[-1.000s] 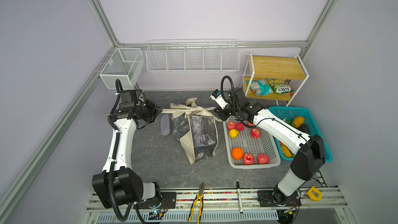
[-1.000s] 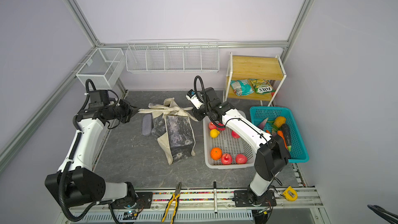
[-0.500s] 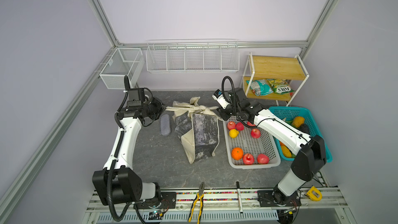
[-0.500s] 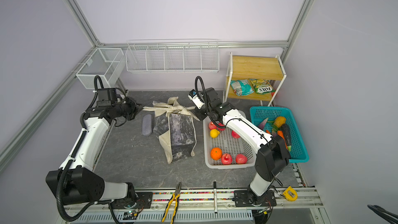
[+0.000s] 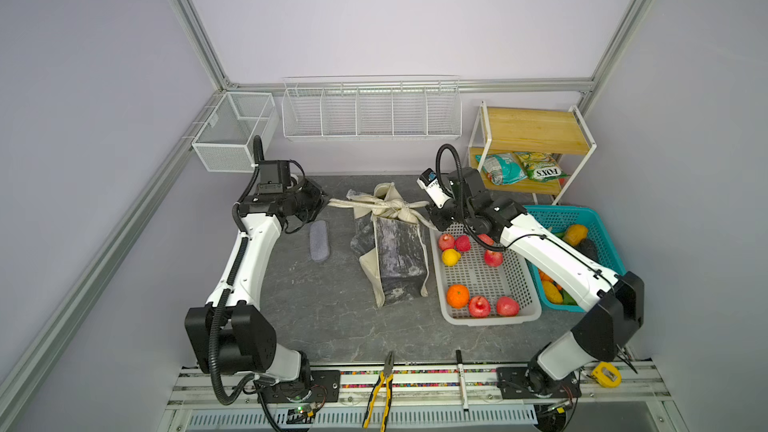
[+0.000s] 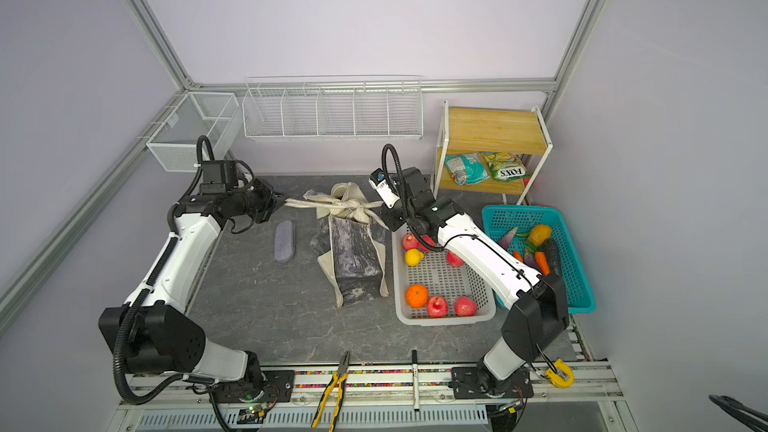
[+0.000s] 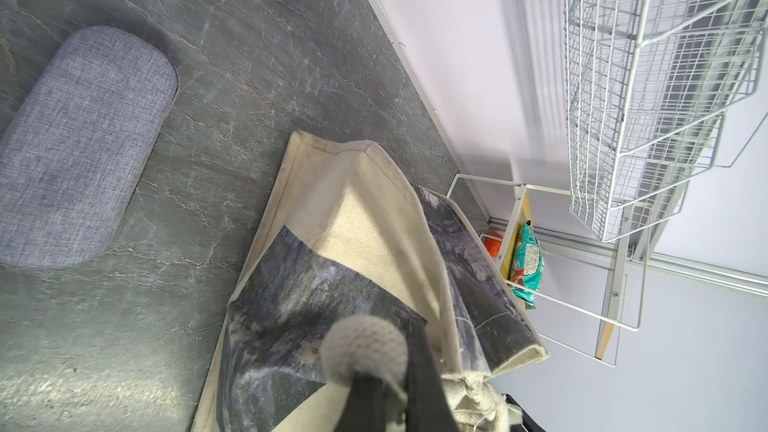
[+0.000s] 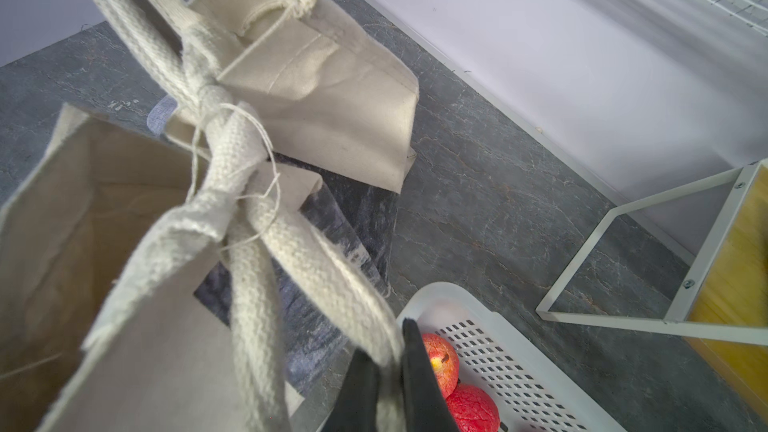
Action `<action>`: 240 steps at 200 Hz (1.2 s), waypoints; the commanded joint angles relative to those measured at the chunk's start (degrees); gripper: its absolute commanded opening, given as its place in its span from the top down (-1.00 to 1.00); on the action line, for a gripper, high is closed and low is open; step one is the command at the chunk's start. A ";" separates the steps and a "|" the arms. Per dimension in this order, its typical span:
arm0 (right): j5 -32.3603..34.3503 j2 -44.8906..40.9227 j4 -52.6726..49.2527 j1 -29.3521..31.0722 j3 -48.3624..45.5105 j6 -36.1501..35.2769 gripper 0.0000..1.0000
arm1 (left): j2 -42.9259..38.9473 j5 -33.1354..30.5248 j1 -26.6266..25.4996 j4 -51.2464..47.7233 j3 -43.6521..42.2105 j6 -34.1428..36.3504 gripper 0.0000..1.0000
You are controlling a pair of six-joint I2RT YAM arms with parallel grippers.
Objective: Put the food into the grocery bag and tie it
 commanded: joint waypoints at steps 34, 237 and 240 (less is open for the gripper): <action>6.52 -3.59 -0.31 -1.99 -2.06 1.26 0.37 | -0.33 -8.47 2.81 1.83 2.95 1.79 0.32; 10.44 -27.12 29.52 -16.08 -30.95 9.23 -0.90 | -25.02 -46.35 2.73 19.36 -17.11 18.79 -0.77; 10.95 -27.45 30.43 -16.68 -32.00 9.45 -0.88 | -25.68 -47.31 2.69 20.89 -18.45 19.55 -0.77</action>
